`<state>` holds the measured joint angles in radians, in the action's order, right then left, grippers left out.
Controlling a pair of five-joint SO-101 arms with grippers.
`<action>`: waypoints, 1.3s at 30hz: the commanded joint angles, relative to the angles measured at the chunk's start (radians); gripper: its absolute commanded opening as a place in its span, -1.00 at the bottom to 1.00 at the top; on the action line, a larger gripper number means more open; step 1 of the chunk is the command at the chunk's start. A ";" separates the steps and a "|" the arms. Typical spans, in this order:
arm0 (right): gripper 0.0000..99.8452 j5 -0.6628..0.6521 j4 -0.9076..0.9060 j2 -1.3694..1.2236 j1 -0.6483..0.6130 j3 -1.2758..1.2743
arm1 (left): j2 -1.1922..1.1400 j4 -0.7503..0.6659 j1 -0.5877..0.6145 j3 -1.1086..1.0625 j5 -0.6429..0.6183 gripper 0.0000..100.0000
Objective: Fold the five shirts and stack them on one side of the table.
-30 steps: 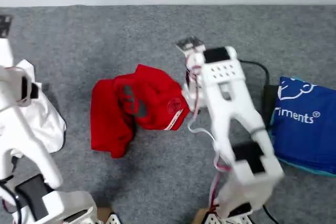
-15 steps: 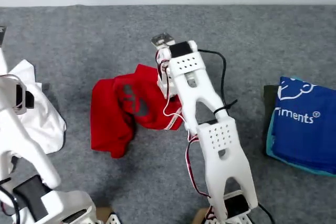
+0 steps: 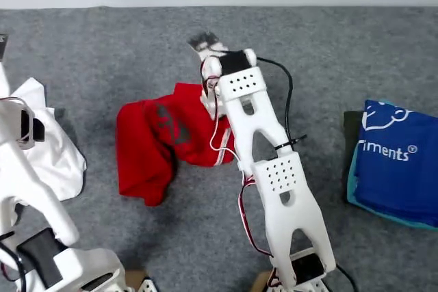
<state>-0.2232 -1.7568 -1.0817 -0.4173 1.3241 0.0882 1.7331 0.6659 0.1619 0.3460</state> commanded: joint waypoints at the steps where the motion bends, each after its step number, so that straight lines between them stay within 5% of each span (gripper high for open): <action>1: -0.98 -0.132 -0.035 0.157 0.015 0.127 | 0.037 0.005 0.003 -0.004 0.011 -0.66; 13: -0.98 -0.417 0.257 0.404 0.027 0.336 | 0.043 0.005 0.003 -0.065 0.014 -0.81; 21: -0.98 -0.540 0.277 0.595 0.025 0.336 | 0.044 0.009 0.002 -0.064 0.014 -0.83; 26: -0.98 -0.661 0.217 0.707 0.004 0.330 | 0.063 0.012 0.002 -0.062 0.014 -0.84; 30: -0.98 -0.772 -0.013 0.753 0.001 0.334 | 0.127 0.011 -0.025 -0.064 0.014 -0.83; 39: -0.98 -0.766 -0.044 0.791 0.073 0.178 | 0.190 0.011 -0.203 -0.067 0.011 -0.83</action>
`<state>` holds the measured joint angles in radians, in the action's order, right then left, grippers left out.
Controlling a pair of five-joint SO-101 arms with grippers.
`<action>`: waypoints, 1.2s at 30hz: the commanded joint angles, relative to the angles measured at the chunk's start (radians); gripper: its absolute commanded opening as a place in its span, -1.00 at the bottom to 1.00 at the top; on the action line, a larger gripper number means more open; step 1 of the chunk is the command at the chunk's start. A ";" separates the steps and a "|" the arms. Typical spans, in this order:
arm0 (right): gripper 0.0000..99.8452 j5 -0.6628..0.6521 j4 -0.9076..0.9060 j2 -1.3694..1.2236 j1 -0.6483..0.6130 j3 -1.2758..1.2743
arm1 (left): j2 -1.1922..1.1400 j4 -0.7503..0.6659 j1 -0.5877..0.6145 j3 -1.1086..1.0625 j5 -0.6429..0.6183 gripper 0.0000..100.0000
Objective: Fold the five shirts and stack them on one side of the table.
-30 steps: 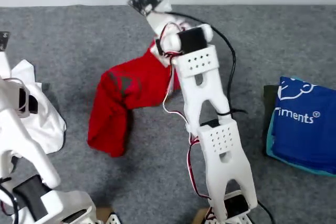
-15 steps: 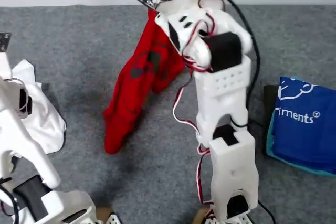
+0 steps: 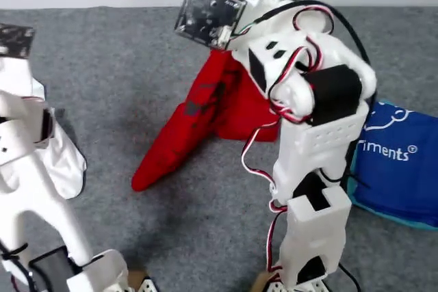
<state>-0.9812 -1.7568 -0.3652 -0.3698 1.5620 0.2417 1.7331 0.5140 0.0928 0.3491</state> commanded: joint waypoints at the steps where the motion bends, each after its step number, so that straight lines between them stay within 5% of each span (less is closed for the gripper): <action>1: -0.98 -0.008 -0.044 0.096 0.024 -0.095 | 0.037 0.011 -0.063 0.002 0.006 -0.83; 21: -0.98 -0.008 -0.038 0.897 -0.010 -1.564 | 0.035 0.006 -0.071 0.001 0.006 -0.83; 26: -0.98 -0.008 -0.038 1.044 0.068 -1.840 | 0.034 0.006 -0.071 0.001 0.009 -0.83; 30: -0.95 -0.008 -0.036 1.127 0.183 -1.964 | 0.034 0.005 -0.071 -0.015 0.012 -0.83; 36: -0.63 0.089 0.028 1.178 0.266 -1.892 | 0.035 -0.040 -0.071 -0.130 0.012 -0.83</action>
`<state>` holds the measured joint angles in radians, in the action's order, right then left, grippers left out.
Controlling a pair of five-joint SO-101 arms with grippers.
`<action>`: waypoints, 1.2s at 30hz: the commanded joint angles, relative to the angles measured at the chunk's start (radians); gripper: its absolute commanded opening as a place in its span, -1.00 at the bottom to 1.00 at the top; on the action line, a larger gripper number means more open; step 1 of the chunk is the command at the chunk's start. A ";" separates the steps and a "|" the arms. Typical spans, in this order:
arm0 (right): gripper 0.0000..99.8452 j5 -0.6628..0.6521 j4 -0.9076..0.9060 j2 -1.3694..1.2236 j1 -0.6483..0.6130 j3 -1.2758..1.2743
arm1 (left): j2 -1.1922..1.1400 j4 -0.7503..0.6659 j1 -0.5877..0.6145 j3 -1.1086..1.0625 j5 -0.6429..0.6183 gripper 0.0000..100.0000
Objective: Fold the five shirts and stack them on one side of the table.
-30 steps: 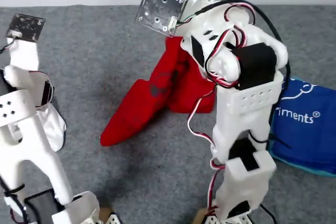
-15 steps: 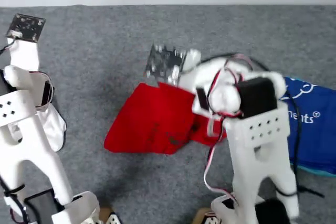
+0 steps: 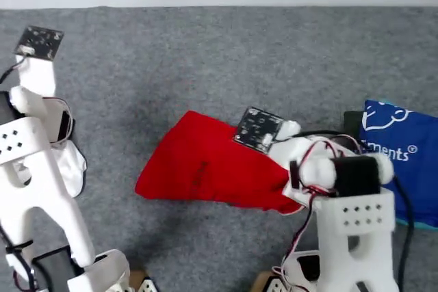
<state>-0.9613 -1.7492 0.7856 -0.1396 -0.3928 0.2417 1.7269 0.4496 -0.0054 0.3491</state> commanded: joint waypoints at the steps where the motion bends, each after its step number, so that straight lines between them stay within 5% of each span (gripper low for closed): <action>1: -0.64 0.095 0.042 0.019 0.035 0.075 | 0.035 -0.041 -0.006 -0.048 0.012 -0.83; 10: -0.67 0.216 0.179 -0.084 0.005 0.149 | 0.041 -0.054 -0.003 -0.073 0.012 -0.83; 18: -0.66 0.218 0.248 -0.085 0.277 0.166 | 0.040 -0.054 -0.002 -0.073 0.012 -0.83; 22: -0.66 0.226 0.308 -0.094 0.305 0.215 | 0.035 -0.066 -0.006 -0.074 0.008 -0.83; 36: -0.67 0.557 0.418 -0.535 -0.211 0.416 | 0.035 -0.101 -0.003 -0.076 0.006 -0.83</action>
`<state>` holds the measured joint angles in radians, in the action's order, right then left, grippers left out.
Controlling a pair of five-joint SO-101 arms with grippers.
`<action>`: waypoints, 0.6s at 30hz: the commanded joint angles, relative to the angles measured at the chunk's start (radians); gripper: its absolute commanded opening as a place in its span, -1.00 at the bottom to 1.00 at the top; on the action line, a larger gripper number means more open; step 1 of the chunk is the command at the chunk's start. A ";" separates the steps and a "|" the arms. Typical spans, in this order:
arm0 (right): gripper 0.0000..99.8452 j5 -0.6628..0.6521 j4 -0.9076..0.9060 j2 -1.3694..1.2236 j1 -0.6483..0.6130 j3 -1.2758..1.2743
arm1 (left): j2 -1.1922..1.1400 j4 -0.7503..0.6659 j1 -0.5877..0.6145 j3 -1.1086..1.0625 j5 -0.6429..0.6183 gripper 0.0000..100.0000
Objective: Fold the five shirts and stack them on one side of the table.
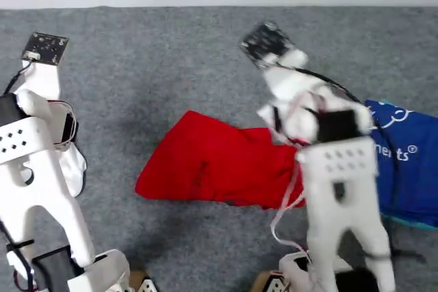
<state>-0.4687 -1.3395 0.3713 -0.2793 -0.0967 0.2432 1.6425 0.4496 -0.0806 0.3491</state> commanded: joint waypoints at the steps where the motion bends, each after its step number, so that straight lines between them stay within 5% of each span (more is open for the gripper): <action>1: -0.67 0.077 -0.008 -0.171 -0.096 0.155 | 0.034 -0.017 -0.003 -0.001 0.006 -0.83; 12: -0.66 0.092 -0.421 -0.630 -0.234 0.531 | 0.034 -0.040 -0.003 -0.048 0.011 -0.83; 18: -0.66 0.091 -0.455 -0.766 -0.202 0.611 | 0.040 -0.074 -0.002 -0.108 0.012 -0.83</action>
<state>-0.3859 -1.7538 -0.3851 -0.4987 0.4465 0.2432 1.5904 0.4496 -0.1864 0.3491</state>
